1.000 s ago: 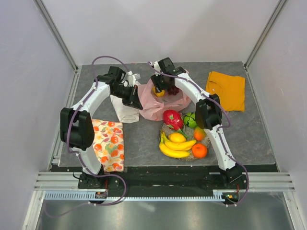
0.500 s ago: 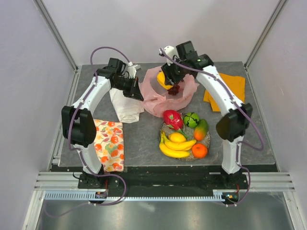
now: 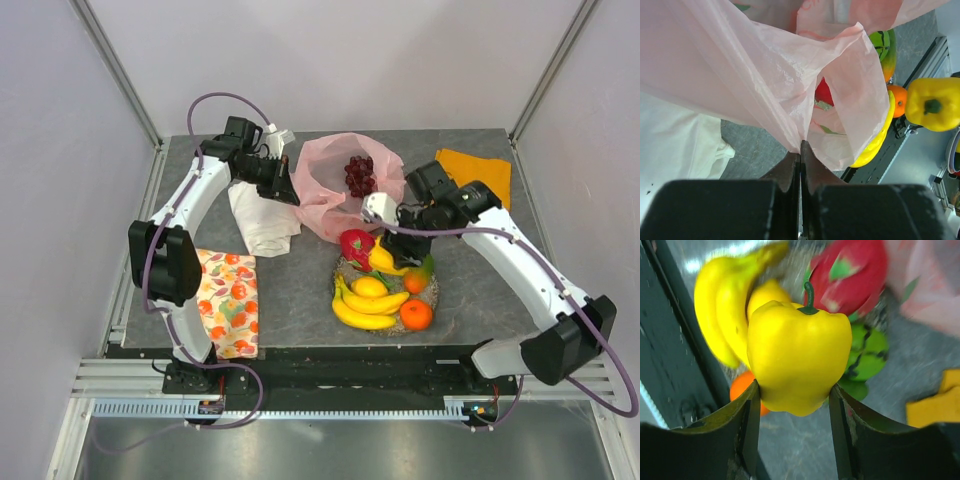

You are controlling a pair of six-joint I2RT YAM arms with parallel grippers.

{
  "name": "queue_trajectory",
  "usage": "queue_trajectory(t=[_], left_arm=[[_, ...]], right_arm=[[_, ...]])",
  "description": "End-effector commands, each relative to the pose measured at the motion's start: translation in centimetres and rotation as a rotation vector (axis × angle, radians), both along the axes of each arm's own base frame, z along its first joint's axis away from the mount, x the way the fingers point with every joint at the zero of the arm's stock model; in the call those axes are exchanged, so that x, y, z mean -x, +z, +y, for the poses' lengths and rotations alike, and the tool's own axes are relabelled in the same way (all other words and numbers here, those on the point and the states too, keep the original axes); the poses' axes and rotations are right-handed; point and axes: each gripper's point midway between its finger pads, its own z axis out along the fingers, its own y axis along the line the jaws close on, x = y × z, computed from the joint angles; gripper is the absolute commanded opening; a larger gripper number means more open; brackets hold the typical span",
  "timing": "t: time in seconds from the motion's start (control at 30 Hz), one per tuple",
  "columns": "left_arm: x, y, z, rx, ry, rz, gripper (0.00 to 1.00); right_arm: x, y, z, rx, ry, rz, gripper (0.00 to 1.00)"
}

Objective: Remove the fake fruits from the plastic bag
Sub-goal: Place the fake fruit on the plate.

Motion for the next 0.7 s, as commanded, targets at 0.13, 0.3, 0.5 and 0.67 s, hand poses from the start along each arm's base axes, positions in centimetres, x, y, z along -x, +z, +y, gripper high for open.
queue_trajectory(t=[0.13,0.3,0.5,0.67], left_arm=[[-0.3,2.5,0.2,0.011,-0.01,-0.102,0.02],[0.2,2.8,0.5,0.003,-0.007,-0.114,0.02],[0.9,2.8,0.8,-0.012,-0.01,-0.126,0.02],[1.3,3.2,0.8,-0.005,-0.021,-0.136,0.02]], right_arm=[[2.3,-4.8,-4.6,0.179,0.064,-0.053,0.0],[1.0,-5.8,-4.2,0.175,0.043,-0.083,0.0],[-0.1,-6.7,-3.3,0.153,0.038,-0.092,0.24],[1.8,-4.9,-2.2,0.098,0.16,-0.05,0.64]])
